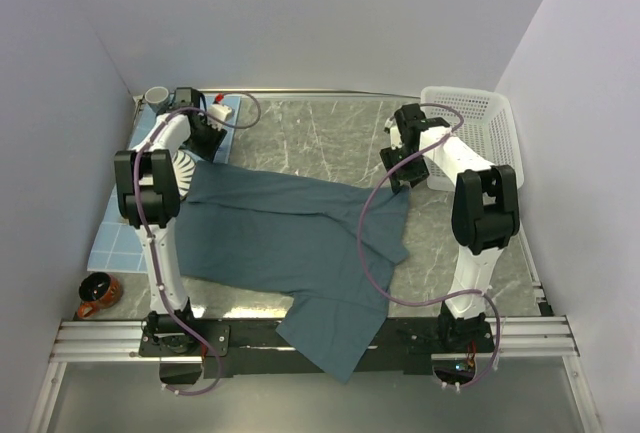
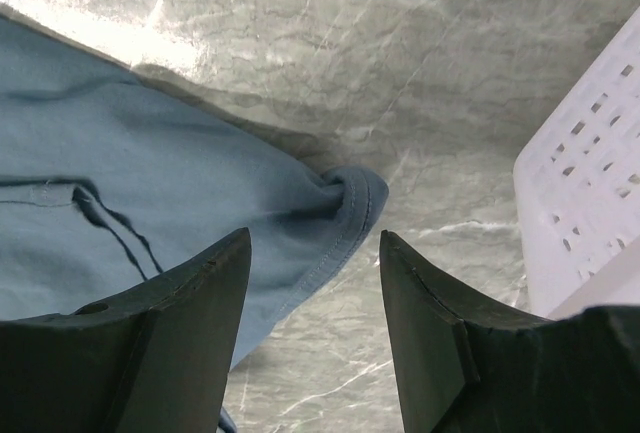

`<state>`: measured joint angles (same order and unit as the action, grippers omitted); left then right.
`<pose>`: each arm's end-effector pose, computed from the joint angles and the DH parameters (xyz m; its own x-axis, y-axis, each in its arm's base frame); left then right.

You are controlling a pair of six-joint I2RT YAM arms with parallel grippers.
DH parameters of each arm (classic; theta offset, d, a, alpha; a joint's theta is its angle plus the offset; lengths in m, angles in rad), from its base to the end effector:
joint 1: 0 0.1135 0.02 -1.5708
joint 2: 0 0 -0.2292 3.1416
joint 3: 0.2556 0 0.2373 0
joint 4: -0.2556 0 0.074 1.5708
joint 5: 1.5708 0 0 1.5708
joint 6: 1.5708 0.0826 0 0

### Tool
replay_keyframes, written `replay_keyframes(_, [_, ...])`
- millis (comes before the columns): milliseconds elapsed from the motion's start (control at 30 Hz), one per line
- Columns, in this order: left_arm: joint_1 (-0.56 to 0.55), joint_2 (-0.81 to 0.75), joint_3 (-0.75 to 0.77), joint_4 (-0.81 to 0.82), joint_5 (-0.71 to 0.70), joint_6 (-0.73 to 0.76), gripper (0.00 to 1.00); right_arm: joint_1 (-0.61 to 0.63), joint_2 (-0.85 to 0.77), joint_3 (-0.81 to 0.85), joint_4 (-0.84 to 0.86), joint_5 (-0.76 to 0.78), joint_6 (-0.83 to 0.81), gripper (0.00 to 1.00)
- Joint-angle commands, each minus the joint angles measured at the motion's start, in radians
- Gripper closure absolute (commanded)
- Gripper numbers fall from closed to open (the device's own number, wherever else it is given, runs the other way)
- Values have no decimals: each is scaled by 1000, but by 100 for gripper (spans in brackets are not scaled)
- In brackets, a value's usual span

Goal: Roll the t-shirts
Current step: Fold the T-shirt at the center of the board.

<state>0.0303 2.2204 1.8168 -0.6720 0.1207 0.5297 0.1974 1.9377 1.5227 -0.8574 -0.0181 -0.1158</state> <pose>0.4676 0.0042 0.1238 -0.7452 0.4792 -0.4636 0.4678 0.8712 0.1487 0.3748 0.0765 0.1401 -0.9077 -0.2993 -0.2940 -0.3082 0.9512 -0.0168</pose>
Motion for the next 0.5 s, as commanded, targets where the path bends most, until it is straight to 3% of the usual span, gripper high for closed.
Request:
replay_keyframes(0, [6, 36, 85, -102, -6, 122, 48, -1, 1, 40, -15, -6, 21, 38])
replay_keyframes(167, [17, 100, 192, -165, -10, 145, 47, -1, 6, 33, -17, -8, 21, 38])
replay_keyframes(467, [49, 133, 225, -268, 22, 156, 50, -3, 9, 30, -17, 1, 18, 38])
